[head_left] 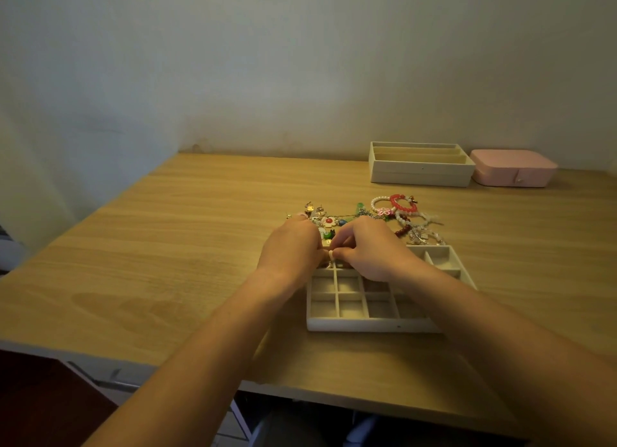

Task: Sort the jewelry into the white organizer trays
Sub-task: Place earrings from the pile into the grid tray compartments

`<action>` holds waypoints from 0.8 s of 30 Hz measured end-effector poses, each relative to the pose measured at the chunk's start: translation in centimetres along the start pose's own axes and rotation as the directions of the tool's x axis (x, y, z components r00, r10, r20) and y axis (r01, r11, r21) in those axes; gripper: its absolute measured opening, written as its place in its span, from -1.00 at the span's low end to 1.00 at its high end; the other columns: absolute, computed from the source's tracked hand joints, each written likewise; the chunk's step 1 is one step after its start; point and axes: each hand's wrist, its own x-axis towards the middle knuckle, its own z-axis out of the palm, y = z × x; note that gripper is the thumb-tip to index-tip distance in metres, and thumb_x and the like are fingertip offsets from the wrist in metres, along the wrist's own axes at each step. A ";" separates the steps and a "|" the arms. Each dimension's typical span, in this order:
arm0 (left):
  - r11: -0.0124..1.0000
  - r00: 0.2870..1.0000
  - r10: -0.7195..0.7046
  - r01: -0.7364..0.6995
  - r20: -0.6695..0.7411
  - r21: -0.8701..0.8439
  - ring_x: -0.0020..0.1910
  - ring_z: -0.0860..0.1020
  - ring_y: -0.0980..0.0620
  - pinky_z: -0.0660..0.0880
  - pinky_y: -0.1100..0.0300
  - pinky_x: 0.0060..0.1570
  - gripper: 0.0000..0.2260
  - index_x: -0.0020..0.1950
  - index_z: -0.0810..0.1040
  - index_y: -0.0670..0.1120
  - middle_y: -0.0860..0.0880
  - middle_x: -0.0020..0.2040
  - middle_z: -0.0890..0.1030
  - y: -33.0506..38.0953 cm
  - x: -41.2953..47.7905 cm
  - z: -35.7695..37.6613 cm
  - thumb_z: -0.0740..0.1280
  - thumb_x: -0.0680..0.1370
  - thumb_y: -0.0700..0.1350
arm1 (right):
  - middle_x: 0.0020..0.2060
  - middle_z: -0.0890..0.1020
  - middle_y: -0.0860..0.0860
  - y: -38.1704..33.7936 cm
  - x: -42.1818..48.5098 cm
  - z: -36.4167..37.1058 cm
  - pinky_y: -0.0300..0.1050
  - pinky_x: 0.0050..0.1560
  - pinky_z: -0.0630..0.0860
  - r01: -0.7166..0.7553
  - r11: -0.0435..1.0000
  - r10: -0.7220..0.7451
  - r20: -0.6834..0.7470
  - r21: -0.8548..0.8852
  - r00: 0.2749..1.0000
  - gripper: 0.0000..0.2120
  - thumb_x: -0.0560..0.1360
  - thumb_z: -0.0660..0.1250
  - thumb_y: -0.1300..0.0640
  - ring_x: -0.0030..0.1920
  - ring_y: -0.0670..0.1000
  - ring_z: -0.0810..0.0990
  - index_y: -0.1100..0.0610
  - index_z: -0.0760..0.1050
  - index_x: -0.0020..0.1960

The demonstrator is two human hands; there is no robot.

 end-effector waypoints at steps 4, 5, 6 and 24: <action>1.000 1.000 -0.004 0.004 0.003 -0.008 0.00 0.56 -0.06 0.42 0.14 -0.13 -0.78 -0.11 0.73 -0.04 -0.05 0.02 0.56 0.0 0.0 -0.1 0.45 0.50 0.10 | -0.14 0.64 -0.10 0.2 -0.1 0.1 -0.19 -0.08 0.47 -0.015 0.999 0.016 -0.004 0.051 1.000 -0.90 0.56 0.44 0.13 -0.06 -0.08 0.59 0.01 0.72 0.03; 1.000 1.000 -0.007 0.007 -0.001 -0.014 0.02 0.57 -0.06 0.46 0.12 -0.10 -0.78 -0.11 0.73 -0.03 -0.05 0.03 0.57 0.0 -0.1 -0.1 0.46 0.49 0.11 | -0.15 0.64 -0.11 0.2 -0.1 0.1 -0.21 -0.12 0.46 -0.018 0.998 0.019 -0.001 0.061 1.000 -0.91 0.56 0.44 0.13 -0.08 -0.10 0.58 0.01 0.71 0.02; 1.000 1.000 -0.017 0.017 -0.003 -0.023 0.03 0.58 -0.06 0.48 0.12 -0.10 -0.79 -0.12 0.72 -0.02 -0.04 0.03 0.58 -0.1 -0.1 -0.1 0.47 0.48 0.12 | -0.16 0.64 -0.11 0.2 -0.1 0.2 -0.23 -0.15 0.45 -0.021 0.998 0.021 0.002 0.065 1.000 -0.91 0.56 0.44 0.13 -0.10 -0.11 0.58 0.00 0.71 0.02; 0.978 0.999 0.029 -0.037 0.044 0.205 0.08 0.58 -0.12 0.42 0.08 -0.18 -0.72 0.08 0.66 -0.02 -0.06 0.10 0.56 0.5 0.5 -0.3 0.39 0.52 0.14 | -0.12 0.69 -0.06 0.1 0.3 0.9 -0.10 -0.03 0.55 -0.037 0.999 0.037 -0.027 -0.005 0.999 -0.88 0.57 0.43 0.11 -0.09 -0.08 0.59 0.03 0.73 0.05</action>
